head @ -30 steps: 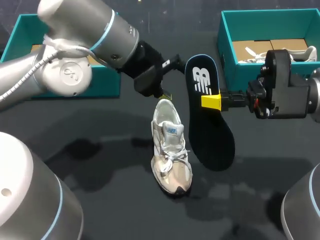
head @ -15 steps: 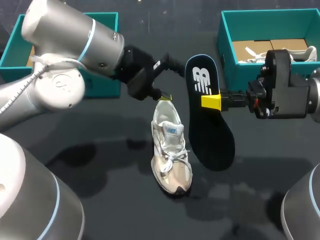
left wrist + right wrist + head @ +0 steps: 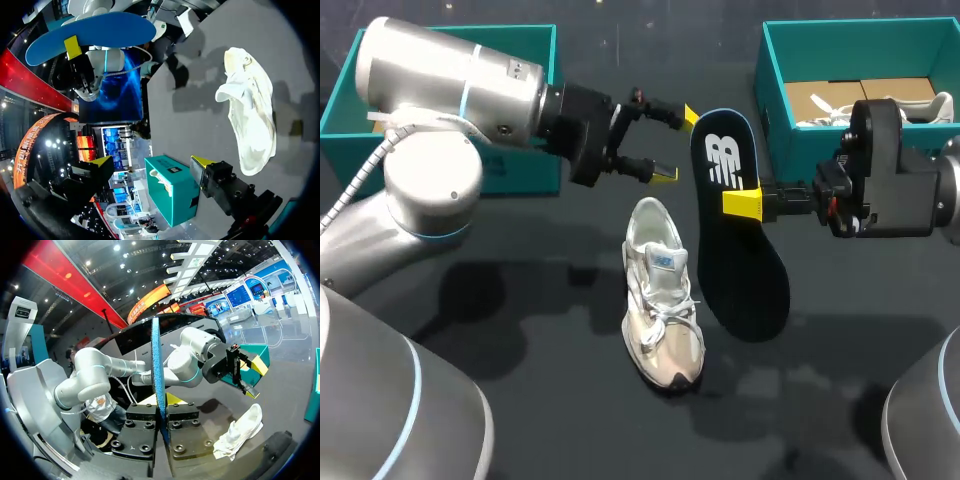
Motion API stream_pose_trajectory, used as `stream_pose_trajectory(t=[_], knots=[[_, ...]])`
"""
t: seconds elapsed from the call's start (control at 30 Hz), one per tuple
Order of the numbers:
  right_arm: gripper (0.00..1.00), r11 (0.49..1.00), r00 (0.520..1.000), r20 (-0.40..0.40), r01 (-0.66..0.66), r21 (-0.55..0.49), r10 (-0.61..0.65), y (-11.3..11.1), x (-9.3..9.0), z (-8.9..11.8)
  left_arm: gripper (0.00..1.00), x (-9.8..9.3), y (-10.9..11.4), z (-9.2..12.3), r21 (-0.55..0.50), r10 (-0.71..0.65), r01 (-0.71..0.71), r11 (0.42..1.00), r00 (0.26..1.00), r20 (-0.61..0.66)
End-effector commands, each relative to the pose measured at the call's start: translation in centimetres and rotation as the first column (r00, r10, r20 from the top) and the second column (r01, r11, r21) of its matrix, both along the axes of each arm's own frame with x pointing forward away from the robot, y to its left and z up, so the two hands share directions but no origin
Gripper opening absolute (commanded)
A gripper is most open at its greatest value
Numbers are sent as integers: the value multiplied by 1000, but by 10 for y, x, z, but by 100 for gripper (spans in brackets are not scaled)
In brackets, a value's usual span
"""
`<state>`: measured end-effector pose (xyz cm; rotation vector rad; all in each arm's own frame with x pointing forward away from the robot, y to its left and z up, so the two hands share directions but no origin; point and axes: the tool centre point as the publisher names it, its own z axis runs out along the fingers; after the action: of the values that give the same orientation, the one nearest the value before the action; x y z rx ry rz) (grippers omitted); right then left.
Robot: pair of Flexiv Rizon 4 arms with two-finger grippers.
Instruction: Take the shoe out of the shoebox, open the shoe tongue, remove and reinsert the insole, then place the shoe into the shoebox
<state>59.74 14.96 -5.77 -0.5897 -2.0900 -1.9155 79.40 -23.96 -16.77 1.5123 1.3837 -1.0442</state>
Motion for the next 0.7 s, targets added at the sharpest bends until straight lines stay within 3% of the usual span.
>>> stream_pose_trajectory(t=[0.03,0.47,0.7], knots=[[0,1000,1000,1,4,0,-4,1,-2,-1,100,-6,6,2,-105,30,-31,994,999,-11],[0,1000,1000,1,4,0,-4,1,-2,-1,100,-5,13,19,-250,34,-46,967,998,-54],[0,1000,1000,1,4,0,-4,1,-2,-1,100,-2,13,26,-253,41,-56,966,997,-66]])
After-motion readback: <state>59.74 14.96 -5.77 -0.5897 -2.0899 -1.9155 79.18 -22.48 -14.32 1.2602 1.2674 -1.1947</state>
